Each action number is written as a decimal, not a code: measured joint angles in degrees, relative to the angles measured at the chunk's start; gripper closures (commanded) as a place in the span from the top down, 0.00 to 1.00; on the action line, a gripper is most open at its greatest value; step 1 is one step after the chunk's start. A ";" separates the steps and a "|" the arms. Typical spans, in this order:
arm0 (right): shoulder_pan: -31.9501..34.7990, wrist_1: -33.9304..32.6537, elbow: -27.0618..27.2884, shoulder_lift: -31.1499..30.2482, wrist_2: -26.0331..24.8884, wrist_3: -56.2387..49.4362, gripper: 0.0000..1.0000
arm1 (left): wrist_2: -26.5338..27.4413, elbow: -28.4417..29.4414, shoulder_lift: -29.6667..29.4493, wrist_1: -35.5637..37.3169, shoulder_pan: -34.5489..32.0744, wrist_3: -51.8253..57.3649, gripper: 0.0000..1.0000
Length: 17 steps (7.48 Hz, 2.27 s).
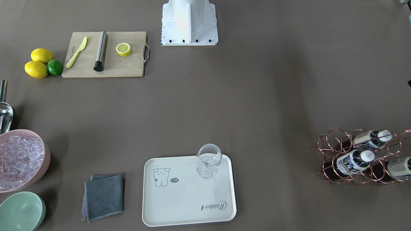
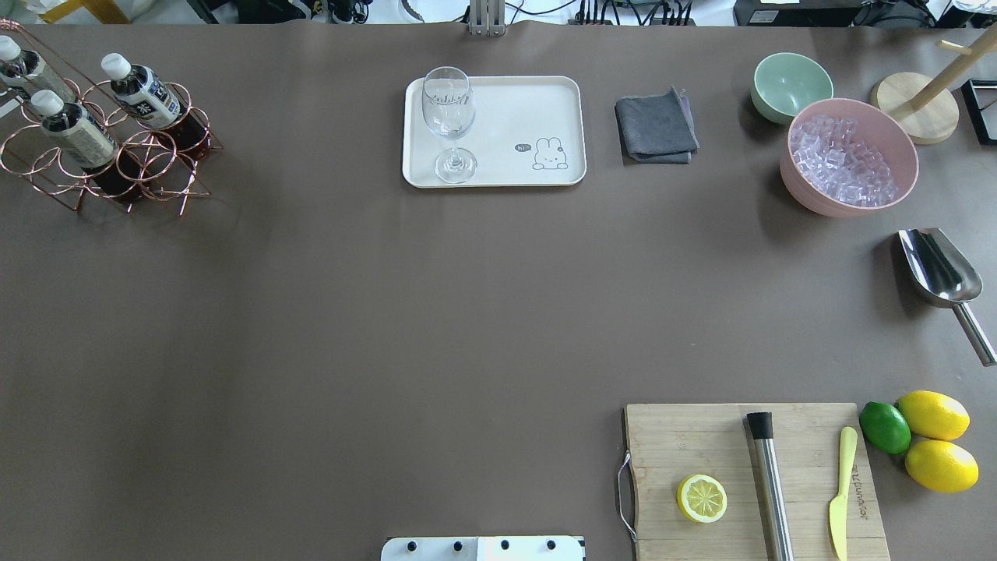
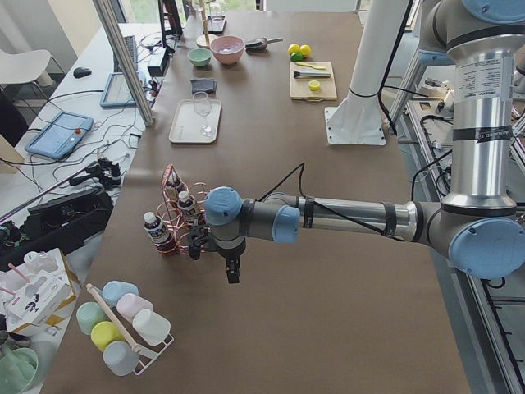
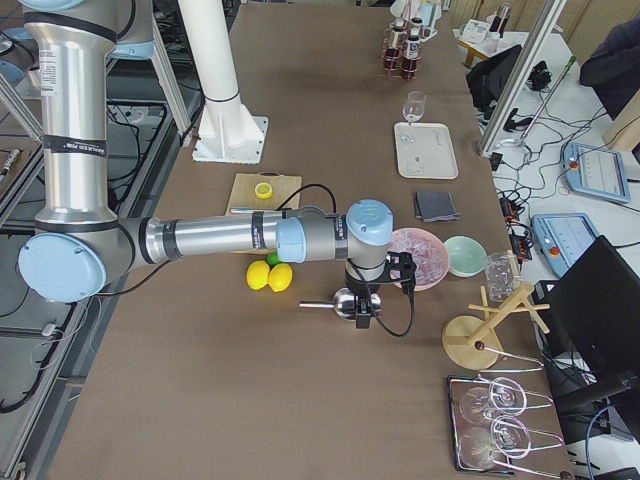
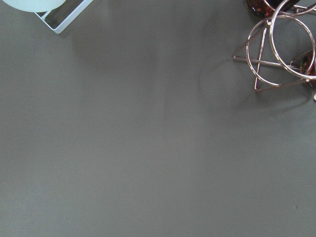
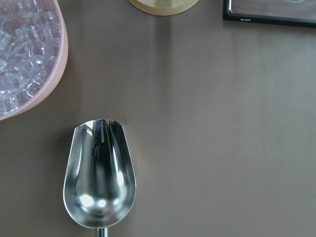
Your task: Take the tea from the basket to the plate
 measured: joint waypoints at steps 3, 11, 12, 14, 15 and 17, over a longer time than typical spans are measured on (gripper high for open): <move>0.00 0.00 0.73 -0.56 0.18 0.00 1.00 | -0.31 -2.10 -0.12 -0.10 4.83 0.04 0.98; -0.03 0.00 2.96 -0.51 0.55 0.00 1.00 | 3.08 3.82 -3.92 1.18 7.41 -7.33 0.98; -0.02 0.00 3.43 -0.44 0.57 -0.05 1.00 | 2.99 3.79 -4.25 2.92 5.69 -10.68 0.98; -0.01 -0.04 4.17 -0.18 0.49 -0.14 1.00 | 1.37 0.63 -6.15 12.28 0.09 -13.50 0.98; 0.00 -0.08 4.56 -0.15 0.53 -0.11 1.00 | -0.48 -1.93 -7.96 17.93 -2.71 -17.10 0.98; -0.03 -0.32 4.81 0.04 0.47 0.30 1.00 | -2.06 -8.06 -11.36 25.21 -4.64 -34.49 0.98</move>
